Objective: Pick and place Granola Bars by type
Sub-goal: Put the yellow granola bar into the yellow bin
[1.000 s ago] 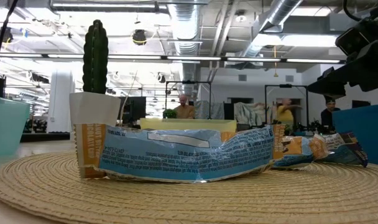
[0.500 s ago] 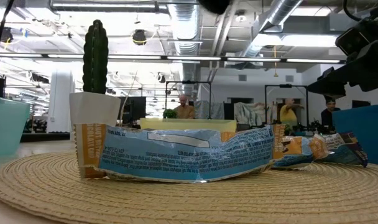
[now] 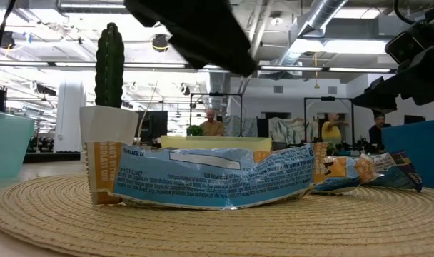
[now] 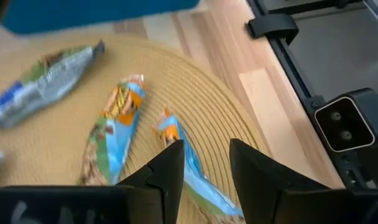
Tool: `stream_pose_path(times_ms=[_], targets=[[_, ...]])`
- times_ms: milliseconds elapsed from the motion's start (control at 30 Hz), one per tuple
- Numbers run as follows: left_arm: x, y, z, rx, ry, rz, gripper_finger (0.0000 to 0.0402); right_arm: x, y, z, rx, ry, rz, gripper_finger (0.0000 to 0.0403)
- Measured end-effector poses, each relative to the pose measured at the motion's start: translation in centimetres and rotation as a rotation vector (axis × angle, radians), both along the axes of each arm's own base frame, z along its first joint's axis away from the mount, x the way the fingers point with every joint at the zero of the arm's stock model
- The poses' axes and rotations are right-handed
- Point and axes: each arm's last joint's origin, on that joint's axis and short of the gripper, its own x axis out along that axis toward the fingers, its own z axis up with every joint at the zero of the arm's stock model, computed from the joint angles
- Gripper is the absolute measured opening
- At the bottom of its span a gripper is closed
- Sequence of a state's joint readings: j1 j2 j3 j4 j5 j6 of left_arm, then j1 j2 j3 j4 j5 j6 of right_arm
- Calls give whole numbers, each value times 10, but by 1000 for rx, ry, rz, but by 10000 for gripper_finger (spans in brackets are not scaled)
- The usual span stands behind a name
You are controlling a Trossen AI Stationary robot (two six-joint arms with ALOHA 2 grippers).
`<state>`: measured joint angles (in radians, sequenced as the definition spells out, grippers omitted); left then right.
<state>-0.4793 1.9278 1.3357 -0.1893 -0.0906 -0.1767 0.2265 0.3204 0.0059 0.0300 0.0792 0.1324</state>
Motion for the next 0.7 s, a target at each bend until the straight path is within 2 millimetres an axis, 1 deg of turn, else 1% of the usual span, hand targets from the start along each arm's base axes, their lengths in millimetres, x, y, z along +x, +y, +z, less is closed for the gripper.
stream_pose_path(times_ms=[200, 500, 600, 700], targets=[[-2, 3, -3, -22, 54, 57, 121, 0, 0, 0, 0, 0, 0, 234], [2, 10, -3, 64, 9, 136, 121, 0, 0, 0, 0, 0, 0, 234], [3, 11, -2, 152, -1, 109, 121, 0, 0, 0, 0, 0, 0, 234], [6, 12, 6, 277, -37, 87, 121, 0, 0, 0, 0, -1, 0, 234]])
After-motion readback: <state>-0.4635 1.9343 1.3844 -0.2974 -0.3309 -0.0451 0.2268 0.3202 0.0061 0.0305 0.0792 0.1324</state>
